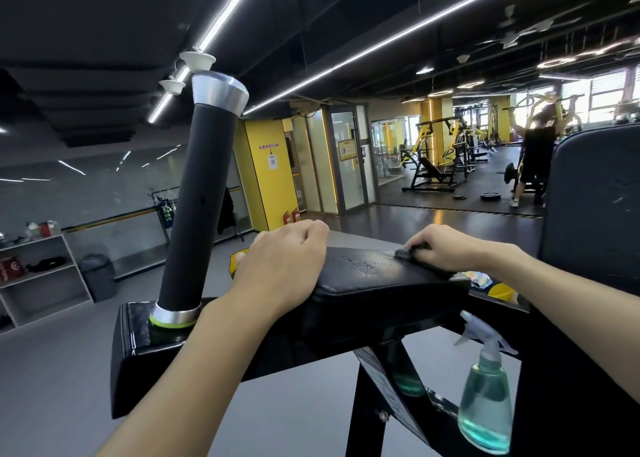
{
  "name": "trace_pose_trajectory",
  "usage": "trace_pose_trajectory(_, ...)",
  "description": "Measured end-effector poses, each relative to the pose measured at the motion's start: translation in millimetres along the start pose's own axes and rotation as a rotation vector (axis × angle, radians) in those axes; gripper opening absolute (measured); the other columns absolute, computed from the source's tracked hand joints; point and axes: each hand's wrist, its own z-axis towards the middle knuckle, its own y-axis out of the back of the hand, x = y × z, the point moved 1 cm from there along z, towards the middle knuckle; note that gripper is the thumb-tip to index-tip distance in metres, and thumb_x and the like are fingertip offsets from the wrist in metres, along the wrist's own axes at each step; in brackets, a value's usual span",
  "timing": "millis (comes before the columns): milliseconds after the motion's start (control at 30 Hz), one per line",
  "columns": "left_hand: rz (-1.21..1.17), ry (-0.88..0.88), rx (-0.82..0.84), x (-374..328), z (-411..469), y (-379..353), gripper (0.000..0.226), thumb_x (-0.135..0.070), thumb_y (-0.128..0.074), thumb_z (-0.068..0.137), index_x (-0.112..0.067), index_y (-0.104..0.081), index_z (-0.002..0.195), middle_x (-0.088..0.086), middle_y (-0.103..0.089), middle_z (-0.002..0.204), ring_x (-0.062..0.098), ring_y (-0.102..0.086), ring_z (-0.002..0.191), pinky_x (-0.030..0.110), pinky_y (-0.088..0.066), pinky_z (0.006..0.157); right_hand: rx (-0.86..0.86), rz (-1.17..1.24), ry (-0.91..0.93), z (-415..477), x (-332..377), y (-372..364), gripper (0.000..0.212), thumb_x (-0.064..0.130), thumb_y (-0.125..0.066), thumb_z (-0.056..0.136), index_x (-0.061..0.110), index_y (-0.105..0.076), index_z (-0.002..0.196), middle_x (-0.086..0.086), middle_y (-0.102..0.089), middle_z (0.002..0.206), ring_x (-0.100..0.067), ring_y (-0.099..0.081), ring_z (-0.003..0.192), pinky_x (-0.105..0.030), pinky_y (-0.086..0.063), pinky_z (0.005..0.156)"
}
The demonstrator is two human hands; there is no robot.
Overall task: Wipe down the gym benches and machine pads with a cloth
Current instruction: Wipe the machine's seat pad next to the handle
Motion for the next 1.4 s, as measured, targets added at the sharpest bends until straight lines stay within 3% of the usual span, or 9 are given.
trace_pose_trajectory(100,-0.004,0.0,-0.003,0,-1,0,0.042,-0.037,-0.022,0.104,-0.029,-0.063,0.108,-0.006,-0.057,0.115,0.024,-0.044,0.117,0.05,-0.036,0.104,0.02,-0.051,-0.144,4,-12,-3,0.034,0.008,-0.05,0.091,0.02,-0.073,0.112,-0.004,-0.071,0.114,-0.028,-0.061,0.108,-0.03,-0.046,0.087)
trace_pose_trajectory(300,0.006,-0.021,-0.001,0,1,0,0.041,-0.036,-0.022,0.105,-0.032,-0.063,0.108,-0.008,-0.056,0.117,0.022,-0.043,0.117,0.051,-0.034,0.105,0.032,0.019,-0.047,-10,0,3,0.029,0.01,-0.051,0.092,0.021,-0.074,0.107,0.004,-0.072,0.107,-0.019,-0.064,0.101,-0.029,-0.047,0.092)
trace_pose_trajectory(467,0.048,-0.028,0.024,-2,-3,3,0.04,-0.034,-0.021,0.106,-0.035,-0.06,0.114,-0.006,-0.056,0.131,0.026,-0.042,0.122,0.054,-0.032,0.107,0.007,-0.046,-0.193,-10,-14,-2,0.032,0.01,-0.05,0.092,0.021,-0.073,0.112,-0.002,-0.07,0.115,-0.027,-0.061,0.111,-0.027,-0.044,0.091)
trace_pose_trajectory(667,0.045,-0.03,0.035,-2,-2,3,0.038,-0.035,-0.021,0.104,-0.033,-0.058,0.113,-0.003,-0.056,0.13,0.028,-0.043,0.122,0.058,-0.029,0.107,0.037,0.009,-0.111,-30,1,9,0.027,0.011,-0.051,0.094,0.02,-0.074,0.106,0.005,-0.073,0.104,-0.017,-0.064,0.099,-0.026,-0.046,0.087)
trace_pose_trajectory(833,0.02,-0.05,0.035,0,-2,2,0.038,-0.039,-0.023,0.102,-0.033,-0.06,0.109,-0.002,-0.056,0.122,0.026,-0.044,0.117,0.058,-0.031,0.104,-0.007,-0.041,-0.266,-32,-9,0,0.031,0.012,-0.05,0.093,0.022,-0.073,0.111,-0.002,-0.072,0.11,-0.026,-0.062,0.104,-0.029,-0.047,0.089)
trace_pose_trajectory(967,0.021,-0.084,0.034,0,-4,2,0.038,-0.041,-0.024,0.102,-0.034,-0.062,0.105,-0.003,-0.055,0.119,0.024,-0.045,0.114,0.062,-0.033,0.102,-0.011,0.002,-0.156,-44,-3,4,0.027,0.014,-0.051,0.092,0.02,-0.074,0.104,0.001,-0.074,0.102,-0.022,-0.065,0.098,-0.033,-0.05,0.091)
trace_pose_trajectory(1067,0.055,-0.096,0.034,-1,-4,2,0.035,-0.034,-0.024,0.104,-0.032,-0.059,0.107,-0.001,-0.054,0.119,0.026,-0.044,0.115,0.061,-0.033,0.102,-0.039,0.022,-0.191,-52,-11,4,0.031,0.012,-0.049,0.094,0.021,-0.074,0.111,0.003,-0.073,0.109,-0.021,-0.063,0.104,-0.031,-0.048,0.093)
trace_pose_trajectory(1233,0.026,-0.081,0.026,0,-2,1,0.037,-0.038,-0.025,0.103,-0.035,-0.062,0.108,-0.005,-0.055,0.119,0.022,-0.042,0.112,0.059,-0.032,0.103,-0.027,-0.003,-0.179,-48,-3,2,0.024,0.016,-0.049,0.093,0.021,-0.072,0.095,0.001,-0.072,0.091,-0.024,-0.065,0.093,-0.029,-0.049,0.078)
trace_pose_trajectory(1400,0.039,-0.088,0.035,1,-1,1,0.039,-0.038,-0.024,0.103,-0.035,-0.062,0.11,-0.006,-0.054,0.121,0.018,-0.039,0.109,0.059,-0.031,0.105,-0.067,0.069,-0.108,-64,1,6,0.028,0.015,-0.051,0.093,0.025,-0.075,0.105,0.011,-0.074,0.097,-0.013,-0.065,0.093,-0.028,-0.049,0.087)
